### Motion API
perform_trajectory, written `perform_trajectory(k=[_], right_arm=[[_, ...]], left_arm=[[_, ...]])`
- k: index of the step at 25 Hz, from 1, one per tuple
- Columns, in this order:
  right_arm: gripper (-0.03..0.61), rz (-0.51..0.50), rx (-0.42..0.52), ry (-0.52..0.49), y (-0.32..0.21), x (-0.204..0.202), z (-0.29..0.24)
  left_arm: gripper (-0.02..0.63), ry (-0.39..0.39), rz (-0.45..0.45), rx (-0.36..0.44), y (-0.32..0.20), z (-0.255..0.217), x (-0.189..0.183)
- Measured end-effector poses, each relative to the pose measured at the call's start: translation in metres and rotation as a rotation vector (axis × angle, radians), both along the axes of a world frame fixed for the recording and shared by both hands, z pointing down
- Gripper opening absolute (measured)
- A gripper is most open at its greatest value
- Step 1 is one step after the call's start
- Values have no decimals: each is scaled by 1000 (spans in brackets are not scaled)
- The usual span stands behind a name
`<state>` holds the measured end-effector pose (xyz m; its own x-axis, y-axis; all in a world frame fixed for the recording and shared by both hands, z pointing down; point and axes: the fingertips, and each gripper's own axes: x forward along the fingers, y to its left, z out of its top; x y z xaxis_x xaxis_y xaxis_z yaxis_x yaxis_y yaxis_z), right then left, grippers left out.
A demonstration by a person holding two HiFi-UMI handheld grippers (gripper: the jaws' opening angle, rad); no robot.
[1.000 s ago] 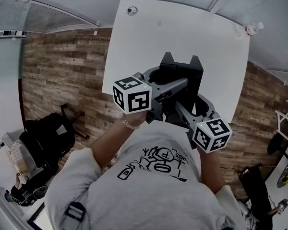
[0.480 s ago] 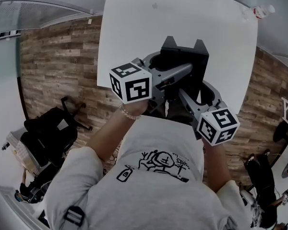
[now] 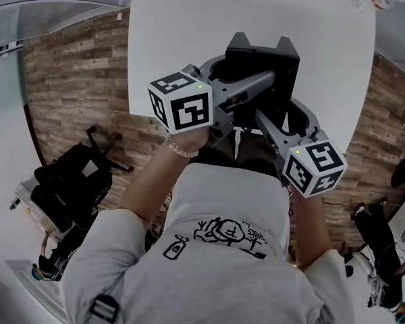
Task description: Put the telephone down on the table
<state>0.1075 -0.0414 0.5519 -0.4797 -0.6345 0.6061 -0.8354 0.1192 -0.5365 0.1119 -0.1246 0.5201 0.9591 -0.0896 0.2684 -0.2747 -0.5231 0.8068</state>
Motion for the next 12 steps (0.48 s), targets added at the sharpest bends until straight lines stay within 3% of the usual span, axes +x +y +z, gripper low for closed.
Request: perform_trajectory(k=[5,12], right_arm=[[276,3,-11,-5,-26,15,23],[276,19,-15,4,-24,18,35]], left_arm=[[287,-7,-3,-15,-26,25,15],[287,-1,-1,-39,-25,39,18]])
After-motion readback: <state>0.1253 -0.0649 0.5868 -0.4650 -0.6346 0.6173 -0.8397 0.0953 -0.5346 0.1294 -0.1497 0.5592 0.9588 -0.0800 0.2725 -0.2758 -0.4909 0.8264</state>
